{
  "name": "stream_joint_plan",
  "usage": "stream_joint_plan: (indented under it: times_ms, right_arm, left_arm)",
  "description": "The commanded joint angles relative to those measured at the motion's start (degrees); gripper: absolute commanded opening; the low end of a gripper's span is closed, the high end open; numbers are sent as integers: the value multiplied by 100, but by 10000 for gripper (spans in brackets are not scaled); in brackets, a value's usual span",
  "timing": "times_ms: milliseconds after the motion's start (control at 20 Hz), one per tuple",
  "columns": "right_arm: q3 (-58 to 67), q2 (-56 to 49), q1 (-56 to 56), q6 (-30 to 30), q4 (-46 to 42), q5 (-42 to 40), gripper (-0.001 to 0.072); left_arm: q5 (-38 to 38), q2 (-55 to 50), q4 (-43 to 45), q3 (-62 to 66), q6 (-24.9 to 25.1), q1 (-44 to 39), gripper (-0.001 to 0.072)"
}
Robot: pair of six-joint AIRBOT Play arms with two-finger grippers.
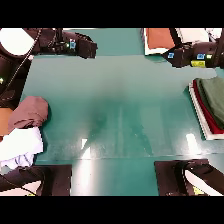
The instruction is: Fold the shirts.
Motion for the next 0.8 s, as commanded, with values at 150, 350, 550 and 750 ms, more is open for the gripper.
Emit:
stream_joint_plan:
  times_ms: [150,350,550,750]
  right_arm:
    - [7,-2,13,2,4,-15,16]
    - [4,-2,13,2,4,-7,16]
    - [4,-2,13,2,4,-4,16]
    - [4,-2,13,2,2,-4,16]
  left_arm:
    - [0,2,2,0,0,0,24]
    - [0,2,2,0,0,-2,23]
    - [68,0,-107,0,-59,-2,24]
    - [-704,199,579,28,-114,468,24]
